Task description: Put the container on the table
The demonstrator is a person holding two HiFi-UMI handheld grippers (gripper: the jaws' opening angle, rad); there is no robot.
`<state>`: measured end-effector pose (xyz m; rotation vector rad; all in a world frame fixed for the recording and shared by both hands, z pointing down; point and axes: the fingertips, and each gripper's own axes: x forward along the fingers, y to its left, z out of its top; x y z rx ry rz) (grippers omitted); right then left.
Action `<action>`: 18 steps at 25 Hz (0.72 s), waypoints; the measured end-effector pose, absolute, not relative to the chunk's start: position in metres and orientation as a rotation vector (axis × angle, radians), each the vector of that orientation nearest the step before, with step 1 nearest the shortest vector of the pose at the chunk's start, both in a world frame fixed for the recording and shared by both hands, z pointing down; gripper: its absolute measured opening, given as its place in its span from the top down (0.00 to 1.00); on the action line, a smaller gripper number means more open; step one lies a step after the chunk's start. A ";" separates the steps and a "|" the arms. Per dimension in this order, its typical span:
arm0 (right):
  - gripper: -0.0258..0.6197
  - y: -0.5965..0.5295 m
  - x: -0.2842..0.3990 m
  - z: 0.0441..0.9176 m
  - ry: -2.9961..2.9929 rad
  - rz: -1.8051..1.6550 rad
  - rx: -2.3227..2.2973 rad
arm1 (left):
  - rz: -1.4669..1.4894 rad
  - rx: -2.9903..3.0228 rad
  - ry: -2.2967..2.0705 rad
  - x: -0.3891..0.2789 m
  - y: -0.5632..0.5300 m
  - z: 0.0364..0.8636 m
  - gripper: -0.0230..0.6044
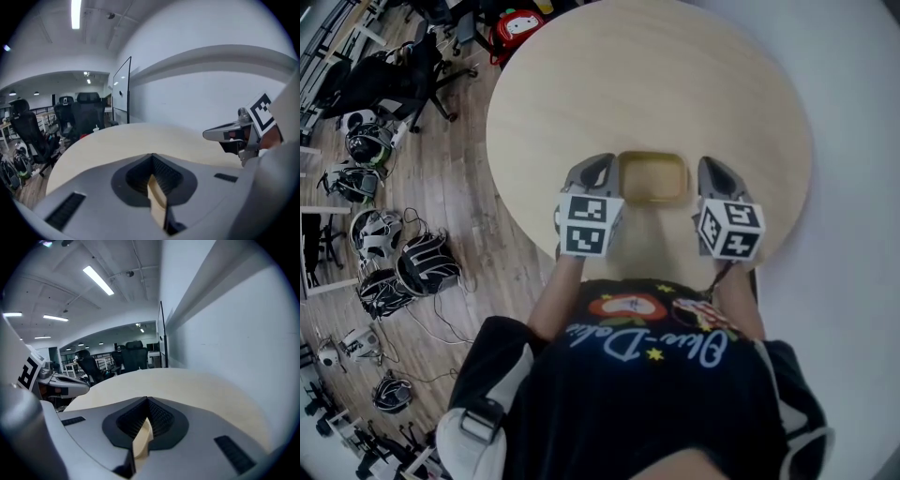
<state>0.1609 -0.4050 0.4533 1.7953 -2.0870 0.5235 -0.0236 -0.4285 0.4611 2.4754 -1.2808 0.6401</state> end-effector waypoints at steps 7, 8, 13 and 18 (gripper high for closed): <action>0.96 -0.400 0.151 0.386 -2.242 0.355 1.861 | 0.516 2.676 -1.327 -0.006 -0.417 0.397 0.96; 0.96 -0.397 0.150 0.382 -2.252 0.345 1.865 | 0.509 2.694 -1.324 -0.003 -0.414 0.393 0.96; 0.96 -0.392 0.147 0.371 -2.268 0.317 1.873 | 0.501 2.747 -1.311 0.004 -0.407 0.382 0.96; 0.96 -0.389 0.151 0.370 -2.257 0.304 1.868 | 0.496 2.747 -1.317 0.007 -0.403 0.380 0.96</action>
